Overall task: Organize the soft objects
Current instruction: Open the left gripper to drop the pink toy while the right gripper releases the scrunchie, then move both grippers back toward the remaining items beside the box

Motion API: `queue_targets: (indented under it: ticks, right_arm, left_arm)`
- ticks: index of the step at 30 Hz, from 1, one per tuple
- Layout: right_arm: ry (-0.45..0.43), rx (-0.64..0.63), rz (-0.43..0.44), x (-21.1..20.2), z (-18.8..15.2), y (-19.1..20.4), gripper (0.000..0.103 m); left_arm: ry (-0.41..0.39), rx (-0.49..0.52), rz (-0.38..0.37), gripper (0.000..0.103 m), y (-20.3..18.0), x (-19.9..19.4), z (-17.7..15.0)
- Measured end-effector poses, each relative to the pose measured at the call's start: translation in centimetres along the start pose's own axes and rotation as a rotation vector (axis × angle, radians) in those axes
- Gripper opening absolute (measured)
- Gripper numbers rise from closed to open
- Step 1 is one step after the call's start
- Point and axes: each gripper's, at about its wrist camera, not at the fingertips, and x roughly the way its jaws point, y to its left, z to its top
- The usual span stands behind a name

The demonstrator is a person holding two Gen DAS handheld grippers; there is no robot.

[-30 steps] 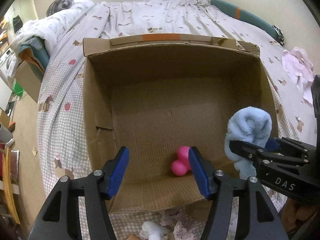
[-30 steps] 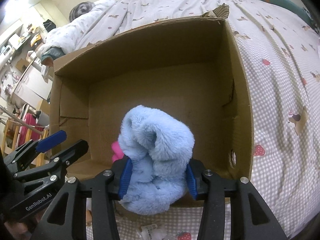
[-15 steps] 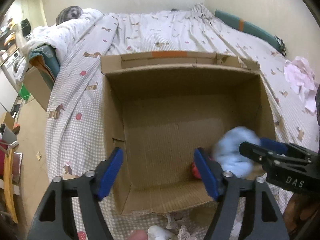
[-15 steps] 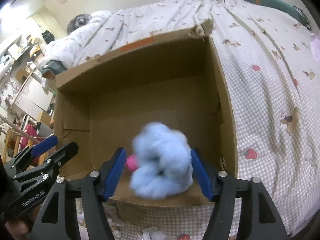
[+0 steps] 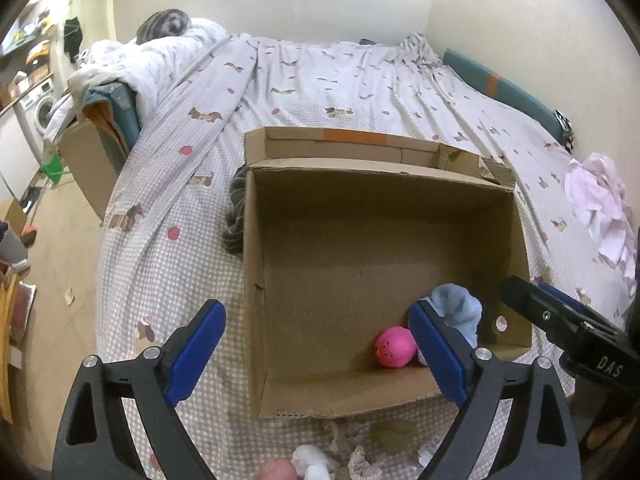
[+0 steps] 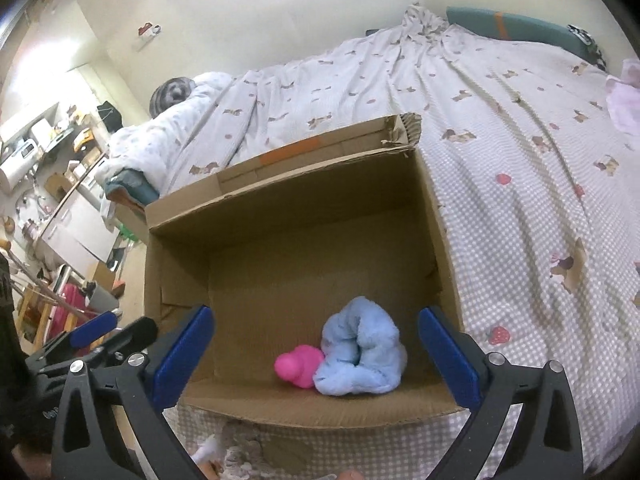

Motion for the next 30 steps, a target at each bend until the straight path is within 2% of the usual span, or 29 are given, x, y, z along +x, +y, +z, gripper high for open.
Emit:
queue_targets:
  ticks: [6, 14, 25, 30]
  right_arm:
    - [-0.022, -0.009, -0.029, -1.1, -0.3, 0.0, 0.103]
    - [-0.028, -0.023, -0.026, -2.9, -1.1, 0.1, 0.103]
    - [-0.008, 0.042, -0.010, -5.0, -3.4, -1.1, 0.103]
    - [0.003, 0.032, -0.020, -5.7, -4.7, -1.0, 0.103]
  left_arm:
    - [0.012, -0.015, 0.016, 0.092, 0.7, -0.7, -0.4]
    - [0.024, -0.025, 0.052, 0.092, 1.7, -2.2, -1.6]
    - [0.073, -0.024, 0.102, 0.092, 2.5, -3.2, -4.7]
    - [0.117, -0.012, 0.105, 0.092, 2.5, -3.1, -6.0]
